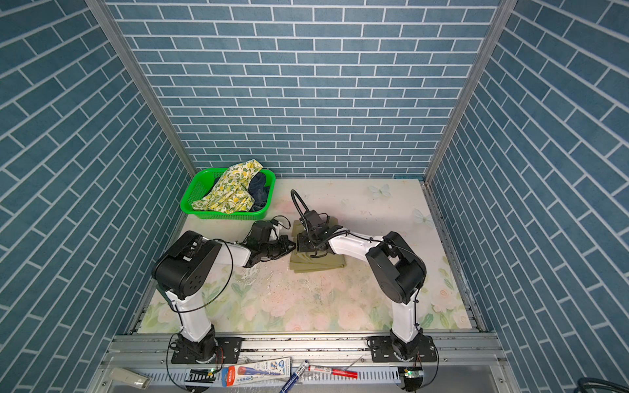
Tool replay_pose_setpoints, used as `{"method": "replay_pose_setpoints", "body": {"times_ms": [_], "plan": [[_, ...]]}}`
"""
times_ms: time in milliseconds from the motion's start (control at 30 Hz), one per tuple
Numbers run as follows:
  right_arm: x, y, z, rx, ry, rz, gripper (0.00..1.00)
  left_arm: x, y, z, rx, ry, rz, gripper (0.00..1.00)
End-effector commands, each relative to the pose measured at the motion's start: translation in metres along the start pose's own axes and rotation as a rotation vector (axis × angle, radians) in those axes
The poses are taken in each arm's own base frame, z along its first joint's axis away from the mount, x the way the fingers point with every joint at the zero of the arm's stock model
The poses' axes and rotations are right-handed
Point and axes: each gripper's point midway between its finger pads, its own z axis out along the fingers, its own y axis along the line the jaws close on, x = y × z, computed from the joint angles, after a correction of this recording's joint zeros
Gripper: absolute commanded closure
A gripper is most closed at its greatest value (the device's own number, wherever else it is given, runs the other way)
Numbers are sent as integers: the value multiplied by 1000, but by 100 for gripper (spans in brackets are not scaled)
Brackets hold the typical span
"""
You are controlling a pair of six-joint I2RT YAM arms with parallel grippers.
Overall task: Fold and stack skirts
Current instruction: Smooth out the skirt at the center of the table.
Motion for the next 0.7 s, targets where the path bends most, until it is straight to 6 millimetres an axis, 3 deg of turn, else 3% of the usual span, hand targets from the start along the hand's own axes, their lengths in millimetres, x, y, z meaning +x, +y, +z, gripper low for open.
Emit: {"method": "replay_pose_setpoints", "body": {"times_ms": [0,33,133,267,400,533,667], "plan": [[19,-4,13,-1,49,38,100,22,31,-2,-105,57,-53,100],[19,-5,13,1,49,43,100,22,32,-2,-108,56,-56,100],[18,-3,7,0,38,40,70,22,32,-4,-114,54,-56,100],[10,2,-10,-11,5,33,48,21,32,-5,-123,53,-51,100],[-2,3,-29,-18,-40,33,43,19,31,-6,-127,50,-53,100],[-23,-3,-62,-23,-123,39,40,19,31,-8,-137,52,-43,100],[-43,-46,-88,49,-178,94,38,14,29,-12,-154,47,-25,100]]}}
